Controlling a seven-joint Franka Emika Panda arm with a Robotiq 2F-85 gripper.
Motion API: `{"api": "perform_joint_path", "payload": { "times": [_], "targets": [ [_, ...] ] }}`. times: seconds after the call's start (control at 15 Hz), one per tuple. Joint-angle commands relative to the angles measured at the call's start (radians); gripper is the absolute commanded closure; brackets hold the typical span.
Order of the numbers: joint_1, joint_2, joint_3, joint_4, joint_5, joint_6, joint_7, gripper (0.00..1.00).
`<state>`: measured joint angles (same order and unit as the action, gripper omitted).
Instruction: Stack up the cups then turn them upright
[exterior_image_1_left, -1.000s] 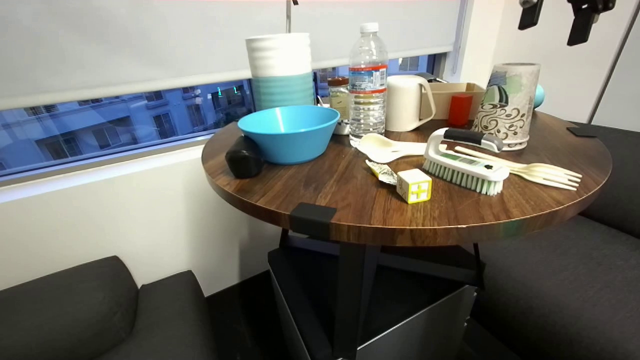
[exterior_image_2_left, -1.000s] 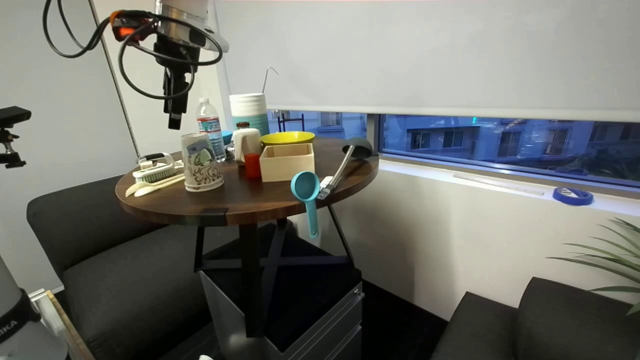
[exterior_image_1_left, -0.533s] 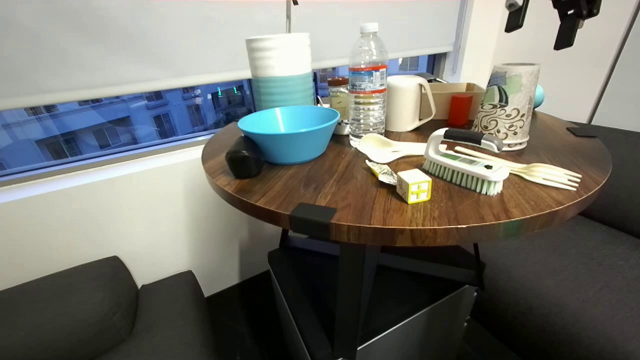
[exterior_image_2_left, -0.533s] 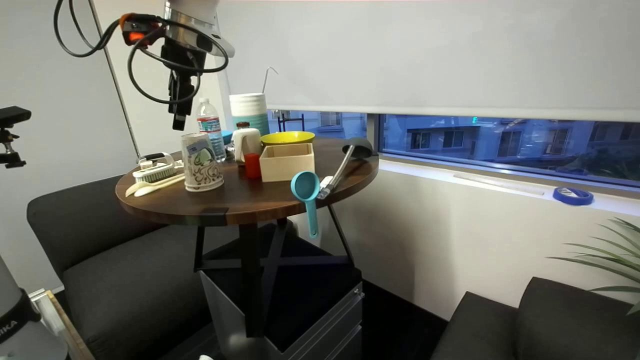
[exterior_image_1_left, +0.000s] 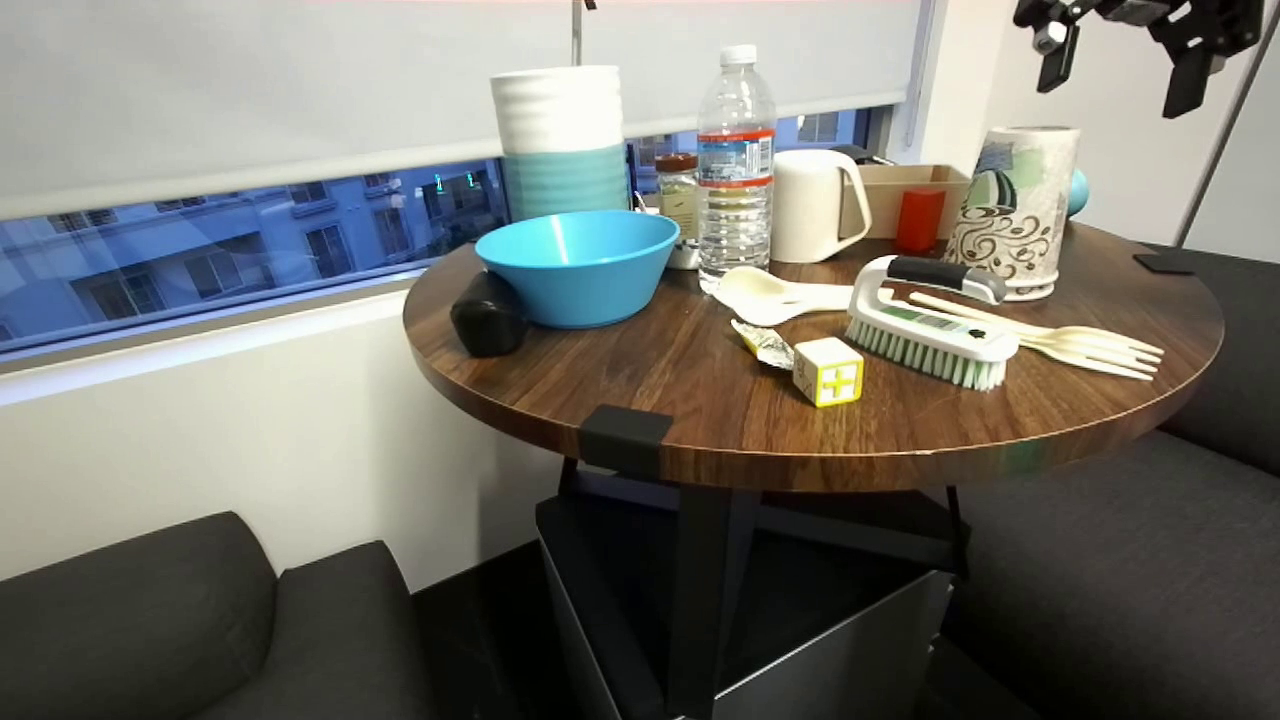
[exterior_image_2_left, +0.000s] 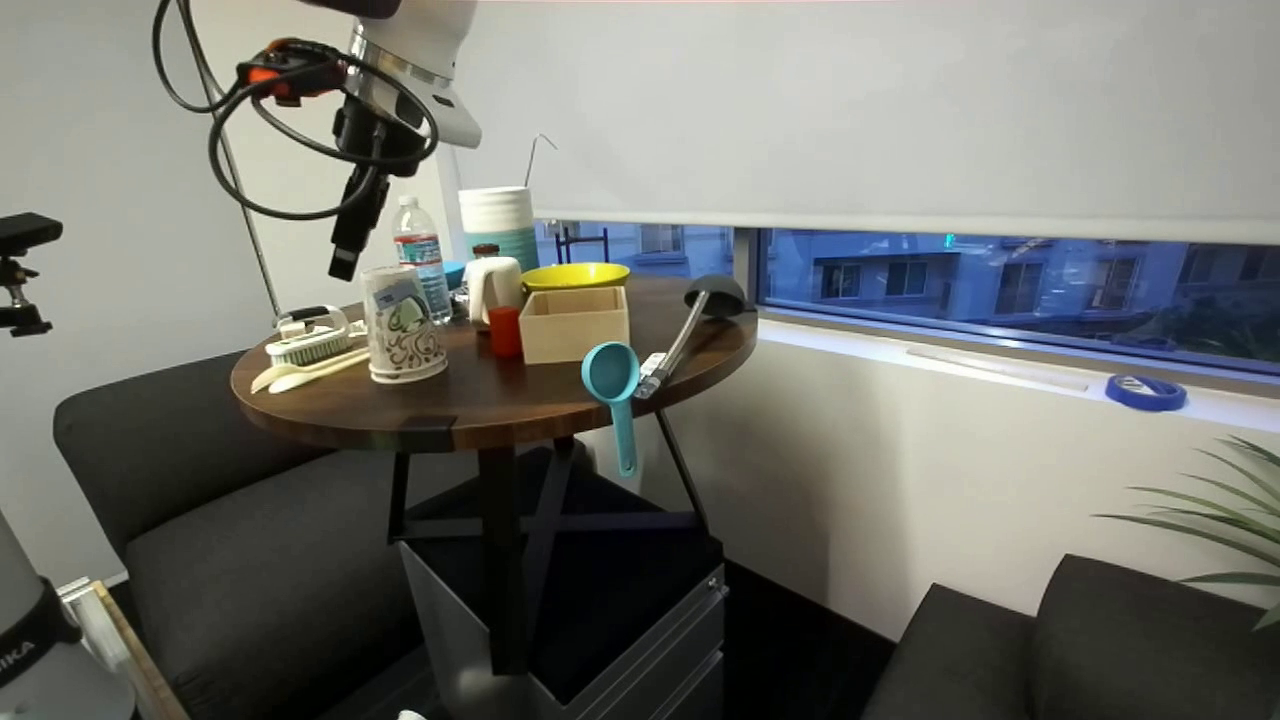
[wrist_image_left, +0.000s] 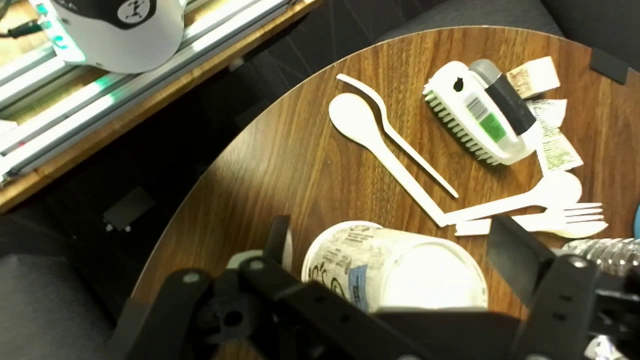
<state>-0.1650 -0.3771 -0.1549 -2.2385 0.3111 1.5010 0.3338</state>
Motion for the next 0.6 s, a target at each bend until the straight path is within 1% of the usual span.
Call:
{"api": "perform_joint_path", "payload": {
  "times": [0.0, 0.2, 0.53],
  "targets": [
    [-0.037, 0.056, -0.004, 0.041, 0.087, -0.070, 0.121, 0.00],
    [-0.054, 0.093, 0.001, 0.049, 0.138, -0.060, 0.222, 0.00],
    [-0.070, 0.159, -0.020, 0.065, 0.232, -0.053, 0.352, 0.00]
  ]
}}
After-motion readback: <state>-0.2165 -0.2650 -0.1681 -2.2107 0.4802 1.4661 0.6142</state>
